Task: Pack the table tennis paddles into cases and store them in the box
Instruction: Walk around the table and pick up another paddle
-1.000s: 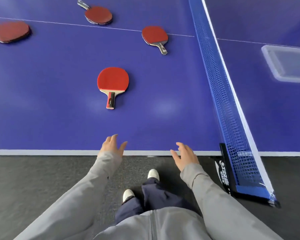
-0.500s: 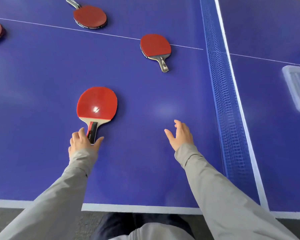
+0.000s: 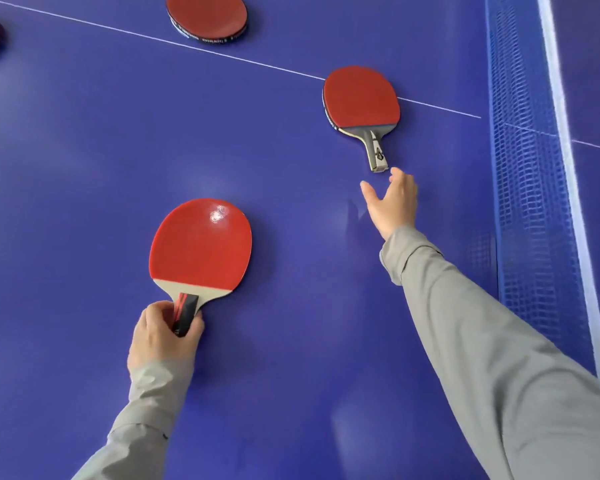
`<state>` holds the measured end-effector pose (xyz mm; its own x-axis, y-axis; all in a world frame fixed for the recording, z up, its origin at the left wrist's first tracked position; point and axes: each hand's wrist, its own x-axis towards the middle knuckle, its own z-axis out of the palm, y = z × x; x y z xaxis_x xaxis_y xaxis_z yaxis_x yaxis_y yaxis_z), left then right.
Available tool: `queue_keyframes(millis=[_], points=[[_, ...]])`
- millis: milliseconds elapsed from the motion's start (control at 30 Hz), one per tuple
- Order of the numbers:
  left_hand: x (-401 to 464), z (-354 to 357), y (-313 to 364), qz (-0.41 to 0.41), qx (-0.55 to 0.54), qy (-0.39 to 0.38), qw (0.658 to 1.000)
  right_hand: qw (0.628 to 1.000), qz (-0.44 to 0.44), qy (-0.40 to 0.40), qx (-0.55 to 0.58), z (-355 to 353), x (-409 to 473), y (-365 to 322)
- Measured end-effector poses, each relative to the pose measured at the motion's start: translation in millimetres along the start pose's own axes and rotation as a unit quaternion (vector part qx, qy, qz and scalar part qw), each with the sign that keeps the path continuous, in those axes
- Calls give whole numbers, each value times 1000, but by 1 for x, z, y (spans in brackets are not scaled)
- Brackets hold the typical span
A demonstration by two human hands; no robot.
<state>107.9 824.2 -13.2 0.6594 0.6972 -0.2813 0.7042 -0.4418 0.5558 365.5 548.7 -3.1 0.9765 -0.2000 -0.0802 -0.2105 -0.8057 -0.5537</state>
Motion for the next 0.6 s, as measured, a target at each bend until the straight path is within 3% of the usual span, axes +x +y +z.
queue_keyframes(millis=[233,333,500,600], points=[[9,0,4,-113,-172,-1,979,995,17,51,-85,26,64,-15],[7,1,9,-118,-208,18,971,993,27,72,-85,30,74,-18],[4,1,15,-118,-234,38,964,997,58,9,-50,23,84,-29],[2,-1,17,-114,-239,42,964,997,72,14,2,15,73,-35]])
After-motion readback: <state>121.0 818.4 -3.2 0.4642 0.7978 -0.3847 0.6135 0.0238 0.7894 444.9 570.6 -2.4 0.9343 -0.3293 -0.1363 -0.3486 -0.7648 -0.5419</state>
